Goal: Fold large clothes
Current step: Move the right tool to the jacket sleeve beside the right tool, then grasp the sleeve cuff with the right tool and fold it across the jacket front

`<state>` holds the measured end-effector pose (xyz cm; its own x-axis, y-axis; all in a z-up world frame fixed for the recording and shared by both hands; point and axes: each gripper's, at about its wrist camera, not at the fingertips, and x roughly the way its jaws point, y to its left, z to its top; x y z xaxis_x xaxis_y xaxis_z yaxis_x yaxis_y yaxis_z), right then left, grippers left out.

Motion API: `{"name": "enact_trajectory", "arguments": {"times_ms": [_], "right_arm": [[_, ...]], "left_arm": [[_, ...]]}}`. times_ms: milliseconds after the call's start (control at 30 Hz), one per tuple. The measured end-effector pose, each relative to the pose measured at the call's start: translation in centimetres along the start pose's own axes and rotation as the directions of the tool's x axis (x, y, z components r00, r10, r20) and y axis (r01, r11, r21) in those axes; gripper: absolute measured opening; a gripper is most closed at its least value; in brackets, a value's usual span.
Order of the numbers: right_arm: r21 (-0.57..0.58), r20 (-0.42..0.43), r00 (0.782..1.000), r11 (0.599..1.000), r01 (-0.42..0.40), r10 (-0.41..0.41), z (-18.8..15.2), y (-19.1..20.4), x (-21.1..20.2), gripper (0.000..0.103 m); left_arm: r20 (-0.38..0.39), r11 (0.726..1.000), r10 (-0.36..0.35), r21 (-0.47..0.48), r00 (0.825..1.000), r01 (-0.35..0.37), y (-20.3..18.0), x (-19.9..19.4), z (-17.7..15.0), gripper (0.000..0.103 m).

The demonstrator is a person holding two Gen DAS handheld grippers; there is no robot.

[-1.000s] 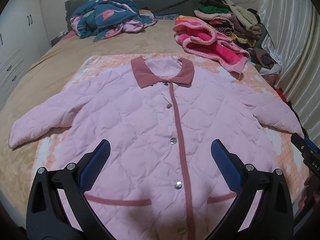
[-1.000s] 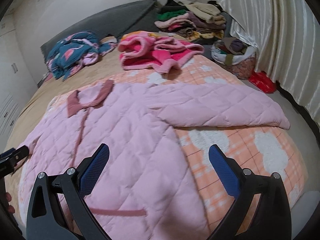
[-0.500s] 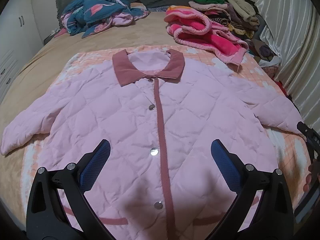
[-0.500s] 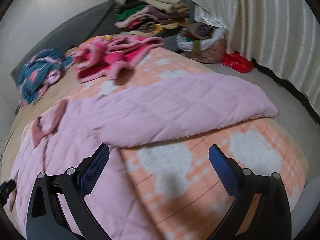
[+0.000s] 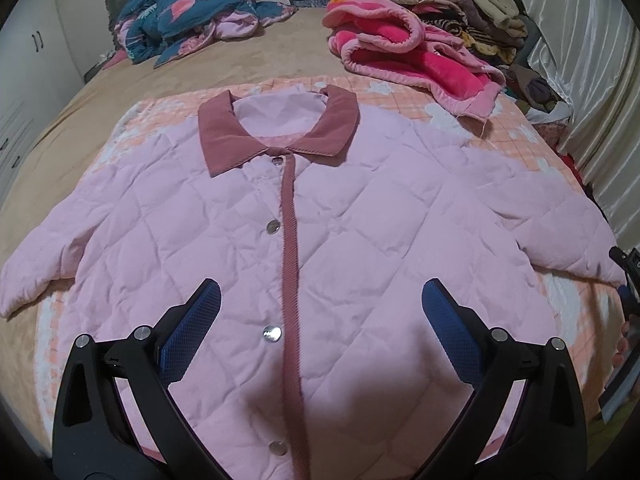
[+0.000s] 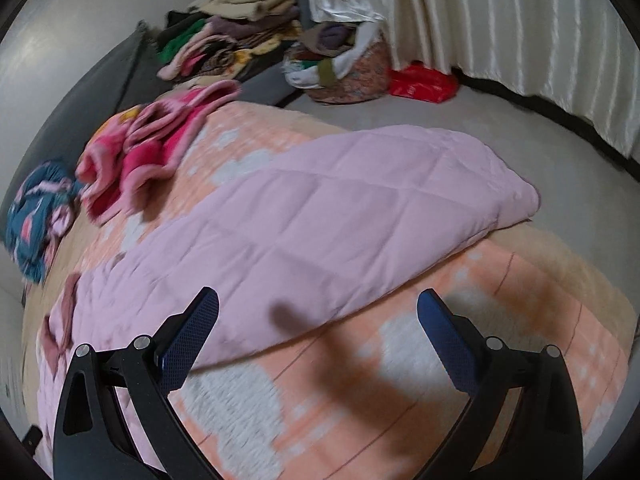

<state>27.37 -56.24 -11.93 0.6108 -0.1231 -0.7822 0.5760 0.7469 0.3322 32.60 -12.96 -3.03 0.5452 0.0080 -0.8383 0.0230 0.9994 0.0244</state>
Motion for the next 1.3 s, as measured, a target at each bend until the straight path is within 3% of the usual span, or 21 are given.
{"name": "enact_trajectory", "arguments": {"times_ms": [167, 233, 333, 467, 533, 633, 733, 1067, 1300], "right_arm": [[0.149, -0.044, 0.999, 0.989, -0.015, 0.022, 1.2, -3.4, 2.4, 0.098], [0.217, -0.06, 0.997, 0.976, -0.031, 0.045, 1.9, -4.8, 3.6, 0.084], [0.268, -0.043, 0.999, 0.963, -0.017, 0.03, 3.1, -6.3, 4.6, 0.072], [0.308, -0.035, 0.999, 0.951, -0.026, 0.039, 4.2, -7.1, 5.3, 0.063], [0.321, -0.026, 0.999, 0.946, -0.032, 0.043, 4.6, -7.5, 5.5, 0.045], [0.288, 0.009, 0.997, 0.955, -0.074, 0.075, 5.3, -7.2, 4.8, 0.026], [0.239, 0.048, 0.994, 0.965, -0.106, 0.098, 6.3, -6.3, 3.3, 0.02], [-0.012, 0.173, 0.968, 0.983, -0.184, 0.183, 10.0, 1.1, -3.4, 0.016], [-0.219, 0.235, 0.927, 0.945, -0.242, 0.292, 10.4, 8.5, -8.5, 0.015]], "left_arm": [[-0.01, 0.999, 0.02, 0.032, 1.0, -0.02, -0.9, 0.4, 0.7, 0.094], [-0.014, 0.999, 0.026, 0.03, 1.0, -0.026, -0.9, 0.5, 1.0, 0.094], [-0.023, 0.999, 0.021, 0.037, 1.0, -0.02, -0.9, 0.6, 1.3, 0.094], [-0.023, 0.998, 0.02, 0.056, 1.0, -0.019, -0.8, 0.7, 1.8, 0.094], [-0.028, 0.998, 0.025, 0.057, 0.999, -0.024, -0.6, 0.8, 2.2, 0.094], [-0.035, 0.998, 0.032, 0.054, 0.999, -0.03, -0.2, 0.8, 2.6, 0.094], [-0.035, 0.998, 0.039, 0.045, 0.999, -0.037, 0.7, 0.6, 3.2, 0.094], [-0.012, 0.999, 0.042, -0.029, 0.999, -0.042, 4.2, -1.1, 4.7, 0.094], [0.029, 0.997, 0.036, -0.069, 0.999, -0.033, 6.9, -3.1, 5.4, 0.094]]}}
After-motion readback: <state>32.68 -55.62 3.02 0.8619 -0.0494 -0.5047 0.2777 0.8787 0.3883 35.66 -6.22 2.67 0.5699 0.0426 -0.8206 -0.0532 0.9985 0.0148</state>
